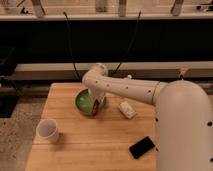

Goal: Place the pepper in the ceramic bowl

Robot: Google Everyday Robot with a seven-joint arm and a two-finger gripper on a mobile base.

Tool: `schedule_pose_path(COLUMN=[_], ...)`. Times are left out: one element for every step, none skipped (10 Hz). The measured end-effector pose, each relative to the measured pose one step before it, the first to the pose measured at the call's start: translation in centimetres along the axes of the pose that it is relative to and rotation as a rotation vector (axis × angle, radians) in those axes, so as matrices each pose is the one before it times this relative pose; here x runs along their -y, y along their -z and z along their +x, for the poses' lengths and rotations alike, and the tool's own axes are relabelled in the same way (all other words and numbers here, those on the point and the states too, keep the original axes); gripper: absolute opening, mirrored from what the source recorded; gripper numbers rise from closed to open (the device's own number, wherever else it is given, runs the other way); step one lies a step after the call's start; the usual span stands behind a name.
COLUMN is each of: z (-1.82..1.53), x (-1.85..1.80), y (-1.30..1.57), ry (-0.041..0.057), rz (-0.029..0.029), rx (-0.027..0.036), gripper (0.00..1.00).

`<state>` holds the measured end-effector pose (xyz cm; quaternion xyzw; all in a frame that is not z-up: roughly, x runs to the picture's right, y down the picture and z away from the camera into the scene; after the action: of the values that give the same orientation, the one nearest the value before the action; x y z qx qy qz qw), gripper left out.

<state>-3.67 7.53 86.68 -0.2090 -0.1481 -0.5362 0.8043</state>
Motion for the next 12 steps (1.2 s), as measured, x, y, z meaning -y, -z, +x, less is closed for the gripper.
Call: schedule_pose_path(z=[0.060,0.049,0.158,0.029,0.065,0.022,0.046,0.078,0.058,0.029,0.001,0.020], x=[0.044,0.058,-0.010,0.017,0.053,0.051,0.022,-0.006,-0.003,0.043,0.036,0.048], y=[0.014,-0.061,0.011,-0.064,0.018,-0.046,-0.001,-0.035,-0.015,0.007,-0.030,-0.016], ry=[0.00044,0.00091,-0.00024,0.00084,0.00043,0.00121,0.00066,0.00046,0.00009,0.00124,0.00067,0.00123], rz=[0.00116,0.00140,0.00140,0.00091,0.00219,0.00151,0.00099,0.00086,0.00156,0.00128,0.00093,0.00152], rx=[-0.00057,0.00042,-0.00149,0.00066,-0.00054,0.00036,-0.00044,-0.00048,0.00015,-0.00018,0.00027,0.00001], gripper=[0.16,0.16,0.16,0.17,0.24,0.29,0.29,0.29,0.33,0.42,0.47,0.56])
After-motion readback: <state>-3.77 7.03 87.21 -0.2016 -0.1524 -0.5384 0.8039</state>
